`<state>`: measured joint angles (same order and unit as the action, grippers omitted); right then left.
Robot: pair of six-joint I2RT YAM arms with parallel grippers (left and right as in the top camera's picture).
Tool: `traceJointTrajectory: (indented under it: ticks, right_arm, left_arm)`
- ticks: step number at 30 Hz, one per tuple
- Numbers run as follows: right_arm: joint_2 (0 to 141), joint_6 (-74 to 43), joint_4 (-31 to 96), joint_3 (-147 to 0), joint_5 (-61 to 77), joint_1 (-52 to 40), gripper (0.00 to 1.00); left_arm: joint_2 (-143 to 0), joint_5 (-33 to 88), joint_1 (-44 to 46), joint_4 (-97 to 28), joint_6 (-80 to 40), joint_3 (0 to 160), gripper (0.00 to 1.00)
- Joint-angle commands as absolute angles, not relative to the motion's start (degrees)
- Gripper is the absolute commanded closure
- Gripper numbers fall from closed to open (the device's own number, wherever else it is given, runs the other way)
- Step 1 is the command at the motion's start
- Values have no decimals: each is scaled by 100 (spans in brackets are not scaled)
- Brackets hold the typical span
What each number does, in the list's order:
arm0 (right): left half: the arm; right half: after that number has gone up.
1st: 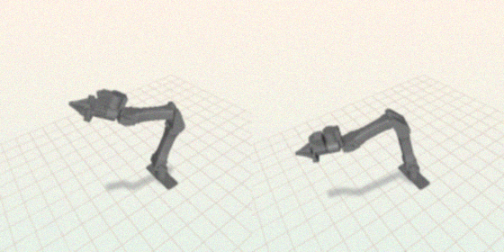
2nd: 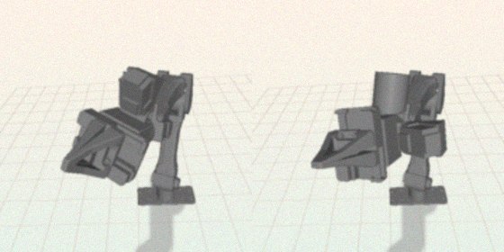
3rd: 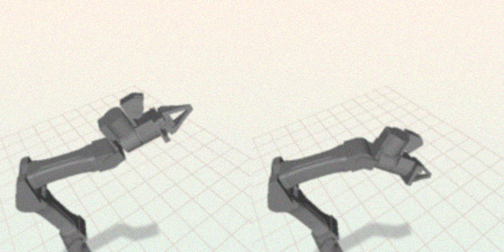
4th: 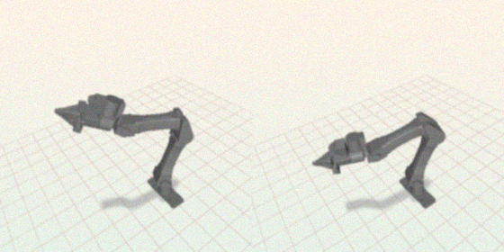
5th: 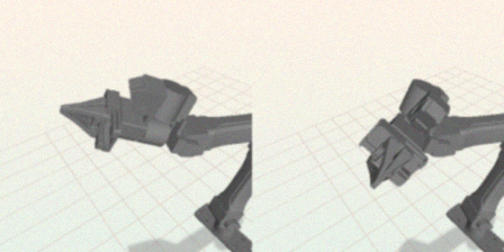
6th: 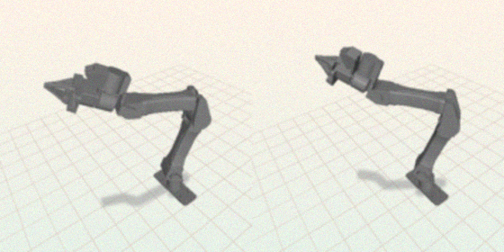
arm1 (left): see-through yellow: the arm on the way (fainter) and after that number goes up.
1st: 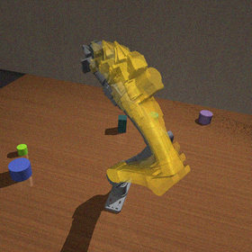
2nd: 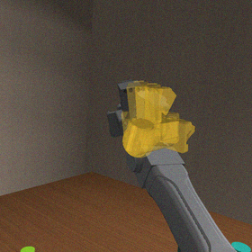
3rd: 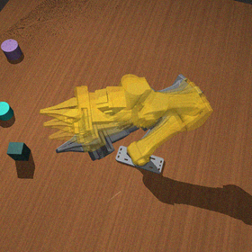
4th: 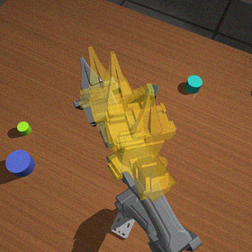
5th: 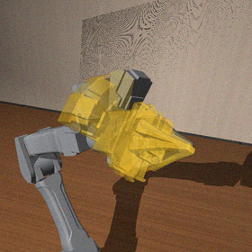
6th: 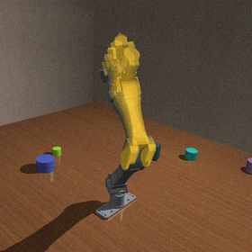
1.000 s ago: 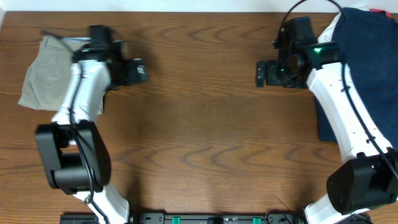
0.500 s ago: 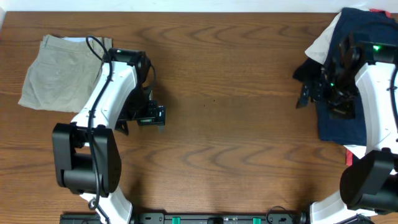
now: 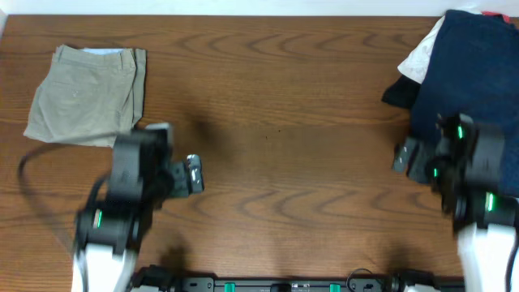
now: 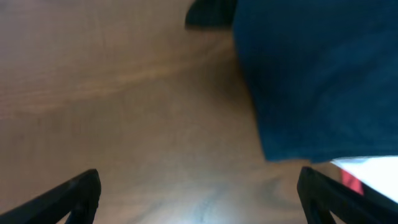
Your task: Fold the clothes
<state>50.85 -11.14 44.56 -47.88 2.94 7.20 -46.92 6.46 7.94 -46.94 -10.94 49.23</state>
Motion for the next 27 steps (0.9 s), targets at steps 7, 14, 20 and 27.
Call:
traceJointTrajectory:
  ticks: [7, 14, 20, 27]
  right_arm:
    - [2853, -1216, 4705, -3404, 174, 696, 1]
    - [2622, -1219, 5953, -3363, 174, 696, 1]
    - [2624, -1219, 6215, -3358, 156, 696, 1]
    - [2561, -1216, 6219, -3352, 64, 685, 1]
  left_arm:
    - [-2724, 530, 808, -4563, -1192, 4340, 2]
    - [-2506, 530, 808, -4641, -1192, 4340, 2]
    - [-2506, 530, 808, -4641, -1192, 4340, 2]
    - [-2506, 530, 808, -4641, -1192, 4340, 2]
